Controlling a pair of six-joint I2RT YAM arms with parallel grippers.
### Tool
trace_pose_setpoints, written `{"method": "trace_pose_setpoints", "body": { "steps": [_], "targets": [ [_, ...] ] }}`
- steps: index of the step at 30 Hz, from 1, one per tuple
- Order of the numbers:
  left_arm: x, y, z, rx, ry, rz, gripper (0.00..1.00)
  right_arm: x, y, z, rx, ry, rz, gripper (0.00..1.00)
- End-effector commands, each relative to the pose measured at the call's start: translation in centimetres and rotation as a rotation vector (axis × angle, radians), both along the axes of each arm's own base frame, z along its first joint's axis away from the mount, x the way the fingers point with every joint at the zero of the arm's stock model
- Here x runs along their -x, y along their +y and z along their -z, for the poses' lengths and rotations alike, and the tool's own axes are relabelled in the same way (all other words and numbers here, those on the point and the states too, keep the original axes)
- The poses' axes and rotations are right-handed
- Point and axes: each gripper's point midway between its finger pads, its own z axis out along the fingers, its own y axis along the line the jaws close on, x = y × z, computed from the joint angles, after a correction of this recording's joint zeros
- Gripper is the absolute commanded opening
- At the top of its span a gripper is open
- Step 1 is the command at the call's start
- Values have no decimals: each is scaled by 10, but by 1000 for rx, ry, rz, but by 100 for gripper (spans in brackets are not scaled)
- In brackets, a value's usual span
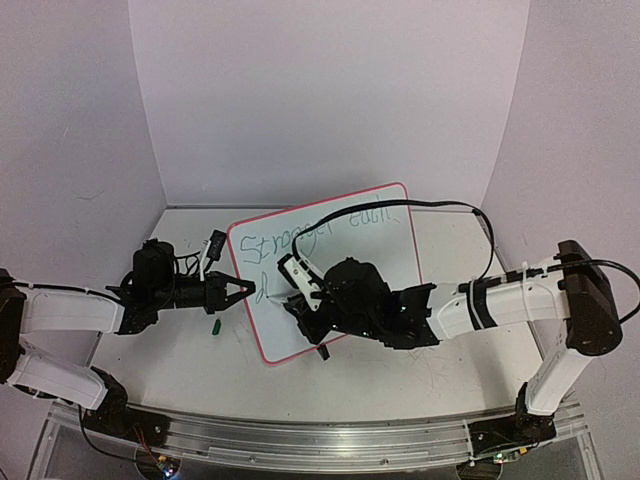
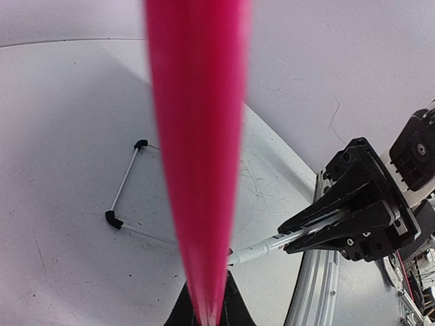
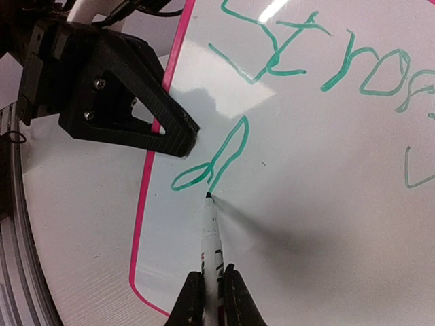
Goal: Write a sentence on the whiteboard
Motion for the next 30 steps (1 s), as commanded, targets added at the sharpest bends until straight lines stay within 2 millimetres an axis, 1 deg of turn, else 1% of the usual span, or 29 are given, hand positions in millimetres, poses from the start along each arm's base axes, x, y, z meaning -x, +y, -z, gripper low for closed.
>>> {"method": "trace_pose_setpoints", "body": {
  "steps": [1,2,3,5,6,7,9,11,13,16,20,22,27,30],
  "targets": [
    [-8,4,-5,-27,-82,-29,0,-5,-17,17,73,5,47,0],
    [-8,4,-5,-28,-82,-30,0,-5,-19,14,72,-2,51,0],
    [-8,4,-4,-29,-80,-30,0,-5,-21,6,56,-14,59,0],
    [-8,4,-3,-31,-77,-30,0,-3,-26,-17,-12,-43,58,0],
    [-7,4,-2,-31,-76,-29,0,-1,-29,-25,-39,-55,46,0],
    [-8,4,-2,-32,-75,-29,0,2,-29,-39,-83,-70,30,0],
    [-8,4,-3,-31,-77,-30,0,1,-29,-47,-92,-99,8,0],
    [-8,4,-3,-31,-78,-33,0,-5,-24,-42,-84,-85,5,0],
    [-9,4,-4,-30,-80,-33,0,-5,-19,-38,-79,-74,-5,0],
    [-8,4,-5,-28,-79,-32,0,-5,-14,-40,-91,-72,-18,0],
    [-8,4,-3,-30,-75,-34,0,-9,-8,-34,-78,-71,-14,0],
    [-8,4,-4,-28,-76,-33,0,-11,-8,-33,-80,-72,-2,0],
    [-7,5,-4,-29,-80,-36,0,-23,-16,-32,-70,-95,84,0],
    [-7,5,-4,-29,-81,-35,0,-27,-19,-30,-60,-102,107,0]
  ]
}}
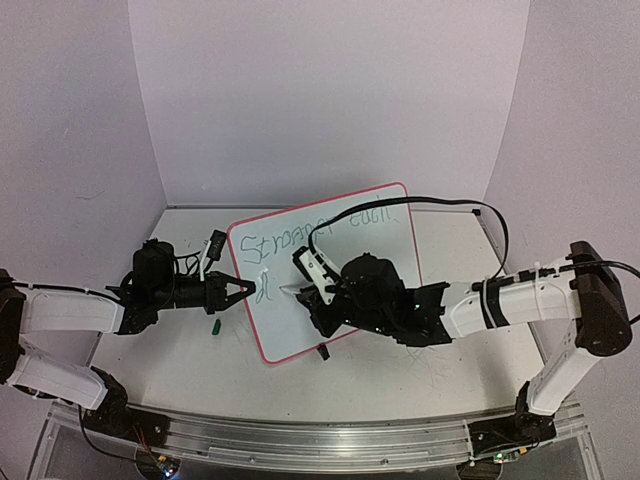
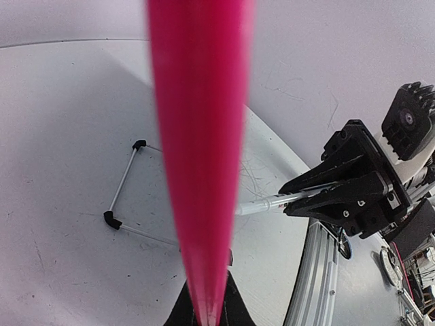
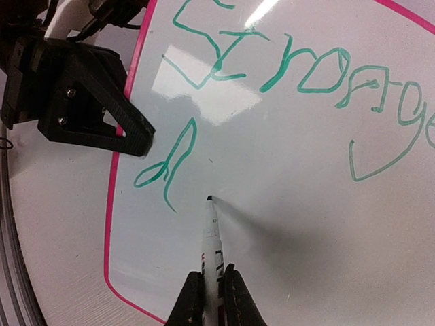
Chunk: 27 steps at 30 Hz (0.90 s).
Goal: Write a sentence on the whiteboard
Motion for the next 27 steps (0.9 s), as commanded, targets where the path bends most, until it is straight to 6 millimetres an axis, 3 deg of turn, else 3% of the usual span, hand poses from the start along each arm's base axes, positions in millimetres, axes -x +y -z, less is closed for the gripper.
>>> {"method": "trace_pose_setpoints", "body": {
  "steps": [1,14,27],
  "targets": [
    [-8,6,-3,-30,-77,-38,0,-15,4,-20,-46,-48,67,0],
    [-7,6,-3,-31,-77,-38,0,-7,18,-16,-49,-26,-6,0],
    [-8,6,-3,-31,-77,-38,0,7,13,6,6,21,-42,0]
  ]
}}
